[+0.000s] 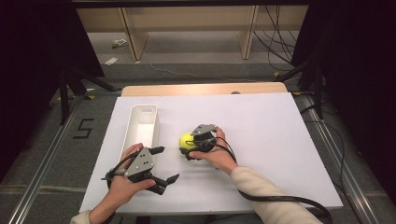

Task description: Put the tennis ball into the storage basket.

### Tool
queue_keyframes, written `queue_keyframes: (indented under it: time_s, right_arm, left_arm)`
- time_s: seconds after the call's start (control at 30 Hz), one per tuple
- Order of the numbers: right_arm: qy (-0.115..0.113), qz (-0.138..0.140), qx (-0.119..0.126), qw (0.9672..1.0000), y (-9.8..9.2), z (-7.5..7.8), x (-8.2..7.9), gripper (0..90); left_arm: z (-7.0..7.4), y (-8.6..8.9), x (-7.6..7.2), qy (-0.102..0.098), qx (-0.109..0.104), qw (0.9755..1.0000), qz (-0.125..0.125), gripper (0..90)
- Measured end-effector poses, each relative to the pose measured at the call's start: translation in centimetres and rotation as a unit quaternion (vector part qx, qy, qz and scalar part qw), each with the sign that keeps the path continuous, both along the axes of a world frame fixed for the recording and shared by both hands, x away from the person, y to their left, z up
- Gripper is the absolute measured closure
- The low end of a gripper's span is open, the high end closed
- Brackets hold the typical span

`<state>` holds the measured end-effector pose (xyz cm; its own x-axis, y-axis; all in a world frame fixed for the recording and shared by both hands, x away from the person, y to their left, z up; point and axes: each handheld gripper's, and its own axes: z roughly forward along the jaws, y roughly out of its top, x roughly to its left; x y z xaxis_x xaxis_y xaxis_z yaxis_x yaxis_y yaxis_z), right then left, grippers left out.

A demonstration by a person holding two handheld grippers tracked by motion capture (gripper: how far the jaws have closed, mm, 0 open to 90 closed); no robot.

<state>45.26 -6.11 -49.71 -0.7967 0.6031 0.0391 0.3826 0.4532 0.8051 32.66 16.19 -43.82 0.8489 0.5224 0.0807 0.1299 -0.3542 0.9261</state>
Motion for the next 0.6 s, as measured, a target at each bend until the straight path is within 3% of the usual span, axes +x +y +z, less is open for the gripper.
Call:
queue_keyframes:
  time_s: [0.6]
  right_arm:
    - [-0.001, 0.001, -0.002, 1.0, 0.57, -0.06, 0.4, 15.5]
  left_arm:
    - [-0.02, 0.01, 0.01, 0.0, 0.001, 1.0, 0.0, 0.0]
